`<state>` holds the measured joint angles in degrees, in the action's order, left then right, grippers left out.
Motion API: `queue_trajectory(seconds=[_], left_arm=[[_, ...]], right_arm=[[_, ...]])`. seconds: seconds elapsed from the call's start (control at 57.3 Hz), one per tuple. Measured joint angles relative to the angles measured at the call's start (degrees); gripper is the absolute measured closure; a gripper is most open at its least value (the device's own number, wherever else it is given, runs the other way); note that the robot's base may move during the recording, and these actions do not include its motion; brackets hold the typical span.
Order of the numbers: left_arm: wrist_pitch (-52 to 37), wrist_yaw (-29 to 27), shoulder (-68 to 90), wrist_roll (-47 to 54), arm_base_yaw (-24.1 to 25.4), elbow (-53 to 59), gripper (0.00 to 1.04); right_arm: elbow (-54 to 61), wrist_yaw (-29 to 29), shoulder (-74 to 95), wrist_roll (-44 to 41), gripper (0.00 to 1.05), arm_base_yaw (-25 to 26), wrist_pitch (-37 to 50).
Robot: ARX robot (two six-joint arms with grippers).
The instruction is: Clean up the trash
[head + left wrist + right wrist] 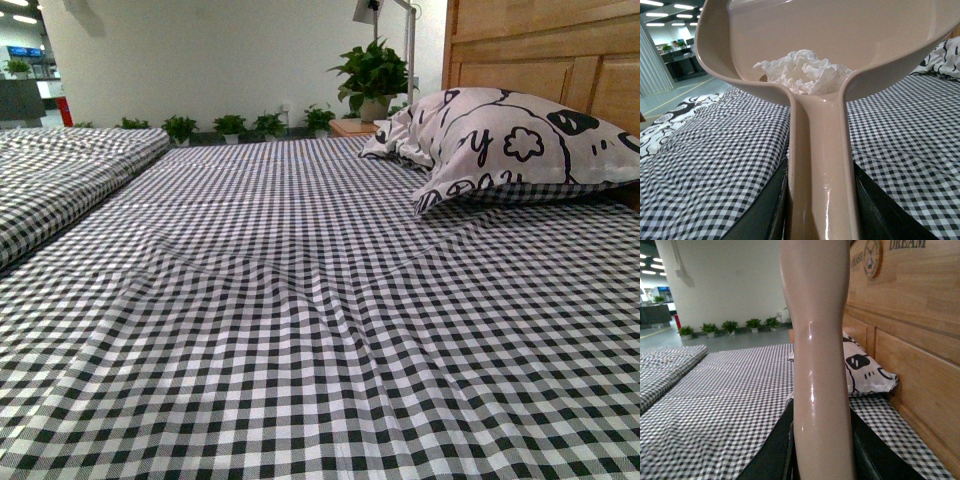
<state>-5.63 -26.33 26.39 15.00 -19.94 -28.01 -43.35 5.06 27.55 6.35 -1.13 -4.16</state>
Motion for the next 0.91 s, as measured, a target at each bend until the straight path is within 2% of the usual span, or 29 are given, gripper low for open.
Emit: queue_trajectory(seconds=[0.157, 0.907], left_arm=[[0.0, -2.4, -1.2, -1.6, -1.9, 1.6, 0.76], [0.0, -2.4, -1.5, -2.7, -2.2, 1.9, 0.76]], right_arm=[[0.2, -0.5, -0.3, 0.1, 0.84, 1.0, -0.7], [0.2, -0.8, -0.3, 0.1, 0.84, 1.0, -1.1]])
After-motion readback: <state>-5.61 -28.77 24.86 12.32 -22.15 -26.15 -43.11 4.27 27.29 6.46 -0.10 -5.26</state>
